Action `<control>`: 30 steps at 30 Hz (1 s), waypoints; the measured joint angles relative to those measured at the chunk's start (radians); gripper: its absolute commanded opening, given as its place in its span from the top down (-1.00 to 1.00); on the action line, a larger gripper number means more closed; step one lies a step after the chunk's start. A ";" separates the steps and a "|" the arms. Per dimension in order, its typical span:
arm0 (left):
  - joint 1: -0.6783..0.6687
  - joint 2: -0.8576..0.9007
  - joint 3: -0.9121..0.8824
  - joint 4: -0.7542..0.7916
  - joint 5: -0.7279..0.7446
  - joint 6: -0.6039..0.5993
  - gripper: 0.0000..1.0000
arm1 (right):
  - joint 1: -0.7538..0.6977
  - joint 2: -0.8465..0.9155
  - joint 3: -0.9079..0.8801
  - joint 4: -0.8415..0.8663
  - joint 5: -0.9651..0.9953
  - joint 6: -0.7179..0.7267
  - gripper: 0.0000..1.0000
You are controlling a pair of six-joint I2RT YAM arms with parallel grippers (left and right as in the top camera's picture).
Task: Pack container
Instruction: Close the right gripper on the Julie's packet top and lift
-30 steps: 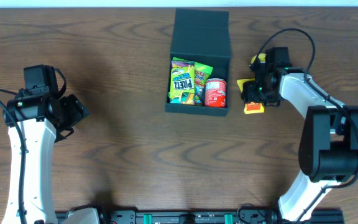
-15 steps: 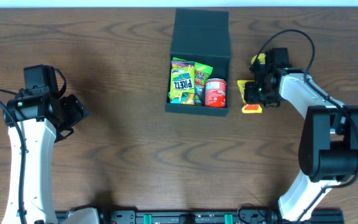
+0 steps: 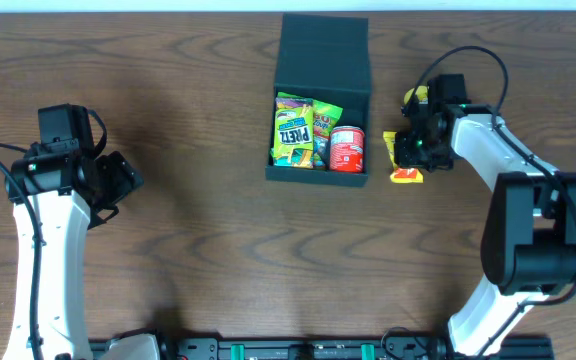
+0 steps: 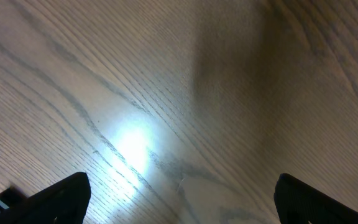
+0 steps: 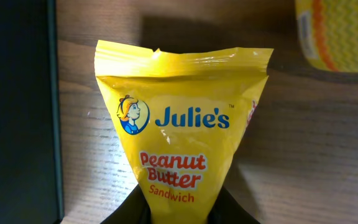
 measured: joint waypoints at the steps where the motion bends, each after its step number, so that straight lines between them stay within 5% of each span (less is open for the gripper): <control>1: 0.000 0.000 0.000 0.000 0.000 0.000 -0.91 | 0.000 -0.009 0.000 -0.002 0.000 0.000 0.53; 22: 0.000 0.000 0.000 0.000 0.000 0.000 -0.91 | 0.028 -0.383 0.011 -0.041 0.027 0.127 0.36; 27: 0.000 0.000 0.000 0.000 0.000 0.000 -0.90 | 0.042 -0.362 0.010 -0.090 0.060 0.064 0.04; 30: 0.000 0.000 0.000 0.000 0.000 0.000 -0.90 | 0.042 -0.305 -0.001 -0.085 0.070 0.013 0.02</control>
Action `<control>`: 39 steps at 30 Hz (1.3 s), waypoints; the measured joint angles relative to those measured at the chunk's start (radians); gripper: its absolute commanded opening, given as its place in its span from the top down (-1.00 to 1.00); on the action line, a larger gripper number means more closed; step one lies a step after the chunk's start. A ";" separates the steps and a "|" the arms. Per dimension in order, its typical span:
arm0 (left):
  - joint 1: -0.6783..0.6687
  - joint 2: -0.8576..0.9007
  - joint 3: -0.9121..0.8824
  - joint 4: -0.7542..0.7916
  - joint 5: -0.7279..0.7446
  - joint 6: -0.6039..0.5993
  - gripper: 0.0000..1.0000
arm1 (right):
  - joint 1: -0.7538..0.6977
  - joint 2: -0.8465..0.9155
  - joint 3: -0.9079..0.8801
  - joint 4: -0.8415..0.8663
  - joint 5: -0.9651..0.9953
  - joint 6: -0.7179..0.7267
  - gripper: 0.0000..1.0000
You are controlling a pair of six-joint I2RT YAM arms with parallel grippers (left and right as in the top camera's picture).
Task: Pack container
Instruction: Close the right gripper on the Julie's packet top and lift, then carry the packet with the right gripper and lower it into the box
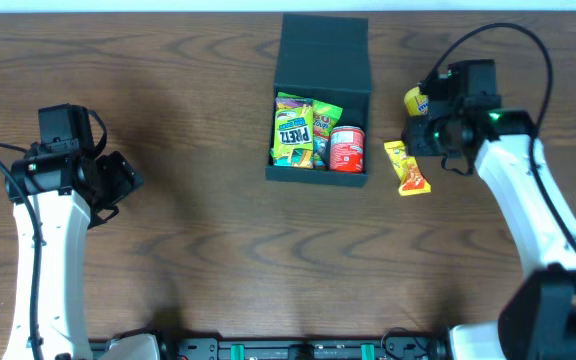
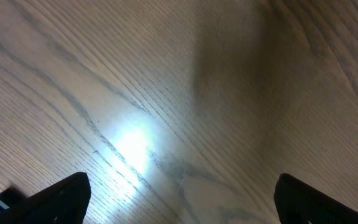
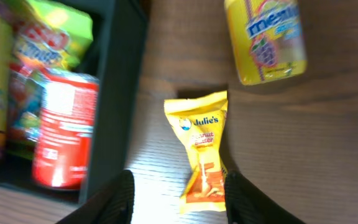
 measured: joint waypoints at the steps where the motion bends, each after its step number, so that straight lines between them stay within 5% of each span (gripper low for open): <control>1: 0.000 0.000 0.000 0.000 0.000 0.000 -0.90 | 0.000 0.022 -0.005 0.002 0.003 -0.006 0.02; 10: 0.000 0.000 0.000 0.000 0.000 0.000 -0.90 | 0.000 0.231 -0.027 0.016 0.055 -0.042 0.09; 15: 0.000 0.000 0.000 0.000 0.000 0.000 -0.90 | 0.000 0.270 -0.027 0.028 0.066 -0.049 0.54; 22: 0.000 0.000 0.000 0.000 0.000 0.000 -0.90 | 0.000 0.274 -0.027 0.030 0.066 -0.047 0.81; 39: 0.000 0.000 0.000 0.000 0.000 0.000 -0.90 | 0.000 0.241 0.016 -0.016 -0.008 -0.018 0.96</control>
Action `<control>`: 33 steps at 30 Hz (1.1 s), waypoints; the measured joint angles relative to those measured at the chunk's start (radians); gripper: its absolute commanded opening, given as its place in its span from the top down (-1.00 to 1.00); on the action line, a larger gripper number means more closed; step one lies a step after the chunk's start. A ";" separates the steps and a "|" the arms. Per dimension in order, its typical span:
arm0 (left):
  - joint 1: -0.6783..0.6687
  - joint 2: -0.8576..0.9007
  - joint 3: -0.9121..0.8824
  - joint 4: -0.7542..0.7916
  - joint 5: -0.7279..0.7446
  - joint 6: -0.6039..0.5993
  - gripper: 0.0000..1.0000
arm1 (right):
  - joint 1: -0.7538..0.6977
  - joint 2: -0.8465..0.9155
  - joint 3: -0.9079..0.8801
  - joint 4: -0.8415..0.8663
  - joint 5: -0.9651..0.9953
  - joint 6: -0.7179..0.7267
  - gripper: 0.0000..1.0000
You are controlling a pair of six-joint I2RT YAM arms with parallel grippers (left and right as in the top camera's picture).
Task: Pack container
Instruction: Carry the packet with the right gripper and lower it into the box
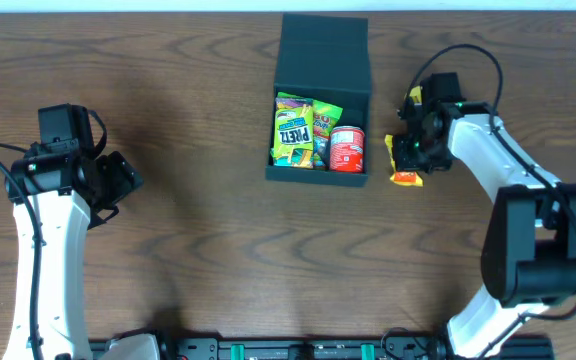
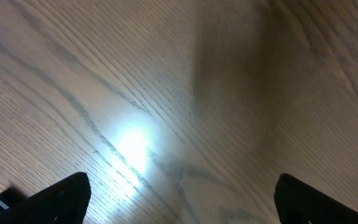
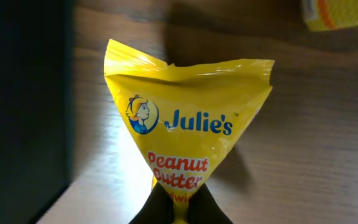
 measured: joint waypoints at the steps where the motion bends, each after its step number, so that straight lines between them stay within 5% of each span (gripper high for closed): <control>1: 0.000 0.000 0.000 0.000 0.000 0.000 -0.90 | 0.000 -0.014 0.005 -0.007 -0.007 0.004 0.96; 16: 0.000 0.000 0.000 0.000 0.000 0.000 -0.90 | 0.199 -0.385 0.061 0.041 -0.032 0.131 0.80; 33: 0.000 0.000 0.000 0.000 0.000 0.000 -0.90 | 0.416 -0.177 0.061 0.134 0.126 0.393 0.97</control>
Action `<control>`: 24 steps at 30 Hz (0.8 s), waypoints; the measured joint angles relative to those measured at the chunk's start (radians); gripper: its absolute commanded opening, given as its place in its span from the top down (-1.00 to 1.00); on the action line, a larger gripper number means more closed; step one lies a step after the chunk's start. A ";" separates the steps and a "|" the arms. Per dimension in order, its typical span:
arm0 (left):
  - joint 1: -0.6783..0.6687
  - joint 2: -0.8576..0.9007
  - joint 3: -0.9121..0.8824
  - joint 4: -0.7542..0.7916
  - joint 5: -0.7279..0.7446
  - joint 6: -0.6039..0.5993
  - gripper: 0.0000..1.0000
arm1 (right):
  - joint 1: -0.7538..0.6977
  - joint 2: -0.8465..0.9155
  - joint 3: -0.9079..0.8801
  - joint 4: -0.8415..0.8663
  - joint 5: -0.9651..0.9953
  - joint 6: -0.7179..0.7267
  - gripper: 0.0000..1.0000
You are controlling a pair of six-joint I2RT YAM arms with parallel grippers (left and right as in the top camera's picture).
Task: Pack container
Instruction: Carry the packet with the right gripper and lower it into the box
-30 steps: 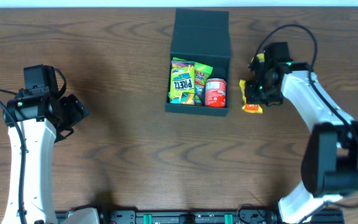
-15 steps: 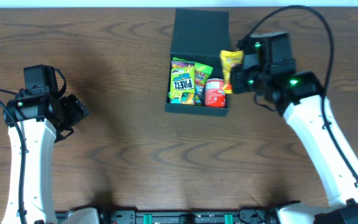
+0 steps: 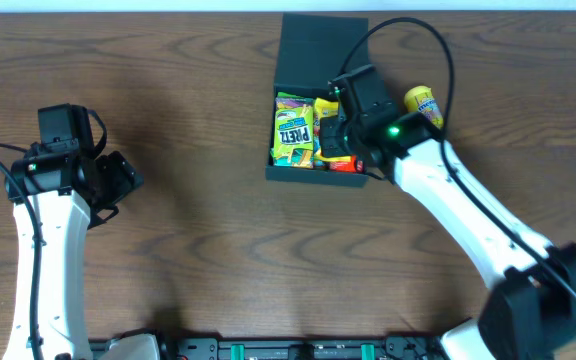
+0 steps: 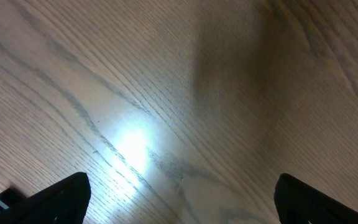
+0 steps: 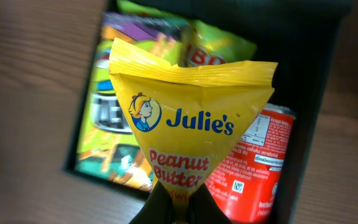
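My right gripper [image 5: 178, 208] is shut on the lower end of a yellow Julie's peanut butter sandwich packet [image 5: 188, 130]. It holds the packet [image 3: 326, 128] above the open dark green box [image 3: 313, 175]. Under the packet the box holds a red can [image 5: 253, 168] and green snack bags [image 5: 114, 112]. In the overhead view the right gripper [image 3: 338, 135] hangs over the box's middle. Far to the left, my left gripper [image 4: 179, 202] stands open over bare wood with nothing between its fingers.
A yellow Mentos bottle [image 3: 423, 102] lies on the table just right of the box. The box's lid [image 3: 323, 45] stands open at the back. The left arm [image 3: 63, 170] rests by the table's left edge.
The right gripper, then shut on the packet on the table right of the box, now holds it lifted over the box's contents. The left arm has not moved.
The right gripper was first low at the packet on the table beside the box. Then it was raised and open, with the packet lying below. Then it was shut on the packet's end, and now the packet hangs over the box.
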 measured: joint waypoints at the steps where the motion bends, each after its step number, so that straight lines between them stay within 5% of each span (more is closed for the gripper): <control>1: 0.000 0.000 0.000 0.000 0.000 0.000 -0.91 | 0.000 0.022 0.000 0.002 0.003 0.008 0.97; 15: 0.000 0.000 0.000 0.000 0.000 0.000 -0.90 | 0.014 0.192 0.006 0.028 -0.013 0.057 0.97; 19: 0.000 0.000 0.000 0.000 0.000 0.000 -0.90 | 0.027 0.195 0.006 0.035 -0.004 0.068 0.56; 24: 0.000 0.000 0.000 0.000 0.000 0.000 -0.90 | 0.051 0.204 0.006 0.037 0.038 0.068 0.56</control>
